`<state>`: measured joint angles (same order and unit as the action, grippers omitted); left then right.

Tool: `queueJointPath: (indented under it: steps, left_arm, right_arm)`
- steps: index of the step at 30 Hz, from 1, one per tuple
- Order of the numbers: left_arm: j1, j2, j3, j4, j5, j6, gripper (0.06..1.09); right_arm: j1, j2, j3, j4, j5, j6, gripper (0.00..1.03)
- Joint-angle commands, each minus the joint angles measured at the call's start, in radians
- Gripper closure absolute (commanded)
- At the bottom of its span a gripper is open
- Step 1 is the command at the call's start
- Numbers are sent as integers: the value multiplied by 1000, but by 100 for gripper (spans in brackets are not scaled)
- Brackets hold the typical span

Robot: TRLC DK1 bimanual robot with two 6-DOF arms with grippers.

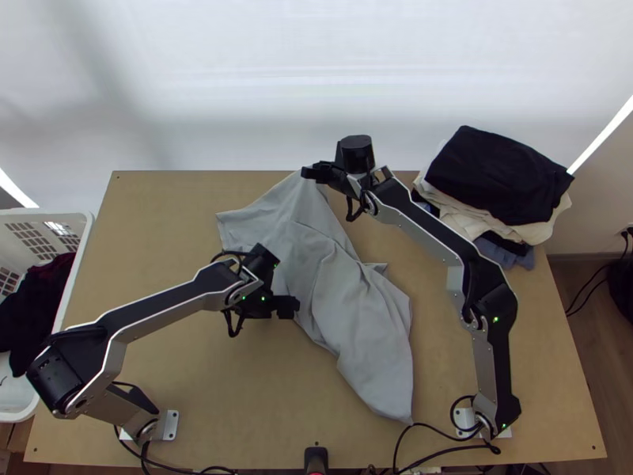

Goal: Fold the t-shirt

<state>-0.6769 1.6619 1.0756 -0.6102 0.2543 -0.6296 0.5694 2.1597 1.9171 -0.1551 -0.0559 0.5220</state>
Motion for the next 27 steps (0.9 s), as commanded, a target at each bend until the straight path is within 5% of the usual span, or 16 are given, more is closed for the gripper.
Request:
queueJointPath:
  steps: [1, 3, 27]
  left_arm:
    - [11, 27, 38, 13, 2, -33, 37]
    - [17, 30, 43, 32, 0, -51, 50]
    - [40, 102, 72, 41, -7, -16, 50]
  right_arm:
    - [15, -49, -35, 23, 11, -16, 100]
    - [20, -54, -44, 23, 11, -20, 100]
    - [17, -90, -115, 66, 11, -27, 100]
